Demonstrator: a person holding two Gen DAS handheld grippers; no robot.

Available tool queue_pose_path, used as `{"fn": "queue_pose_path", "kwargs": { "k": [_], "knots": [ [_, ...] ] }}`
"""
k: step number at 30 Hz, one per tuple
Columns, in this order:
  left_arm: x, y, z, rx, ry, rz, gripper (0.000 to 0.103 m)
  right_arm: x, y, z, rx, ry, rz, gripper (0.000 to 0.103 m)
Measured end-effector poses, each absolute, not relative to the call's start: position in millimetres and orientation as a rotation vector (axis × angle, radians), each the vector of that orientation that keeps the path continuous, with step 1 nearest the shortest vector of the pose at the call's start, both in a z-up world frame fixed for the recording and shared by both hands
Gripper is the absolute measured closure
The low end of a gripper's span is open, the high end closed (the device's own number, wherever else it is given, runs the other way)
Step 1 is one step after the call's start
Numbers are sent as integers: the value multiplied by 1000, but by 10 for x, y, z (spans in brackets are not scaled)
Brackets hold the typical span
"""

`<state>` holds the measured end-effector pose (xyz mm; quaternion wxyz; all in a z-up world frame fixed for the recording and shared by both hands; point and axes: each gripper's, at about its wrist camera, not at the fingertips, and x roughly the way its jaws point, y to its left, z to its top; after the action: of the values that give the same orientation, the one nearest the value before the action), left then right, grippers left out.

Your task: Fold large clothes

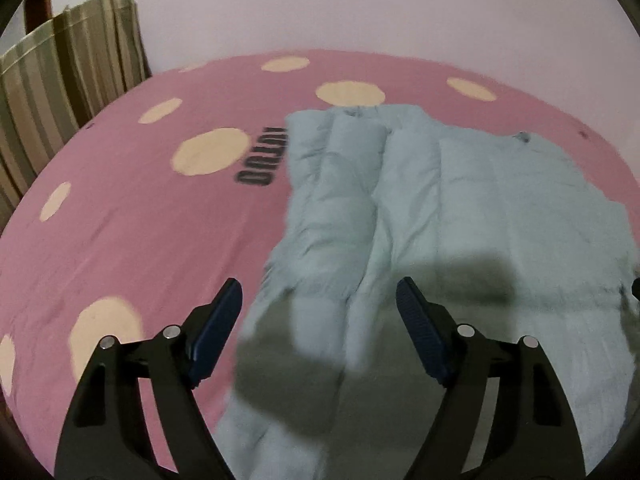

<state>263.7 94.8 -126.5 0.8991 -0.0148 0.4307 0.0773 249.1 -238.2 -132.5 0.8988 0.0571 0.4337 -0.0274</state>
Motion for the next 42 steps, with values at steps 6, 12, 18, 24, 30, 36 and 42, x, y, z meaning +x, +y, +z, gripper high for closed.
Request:
{"fn": "queue_pose_path", "kwargs": {
  "k": [6,12,18,24,30,36,42],
  "knots": [
    [1650,1325,-1200,-52,917,138,22,1454,-2677,-1263,123,922,-90,45],
    [836,1579,-1389,-146,999,131,18,669,-2873,-1494,201,988,-107,39],
    [478,1744,-1534,-242,1002,156,15,310,-2900,-1705,216,990,-128,34],
    [411,1752,-1577,-285,983,145,18,233,-2795,-1719,180,967,-115,46],
    [335,1716,-1550,-301,987,78,52,124,-2665,-1704,158,960,-57,80],
    [327,1694,-1523,-364,983,3,91,32,-2635,-1643,178,929,-36,94],
    [328,1601,-1208,-321,902,23,99,-12,-2665,-1468,214,871,-21,97]
  ]
}}
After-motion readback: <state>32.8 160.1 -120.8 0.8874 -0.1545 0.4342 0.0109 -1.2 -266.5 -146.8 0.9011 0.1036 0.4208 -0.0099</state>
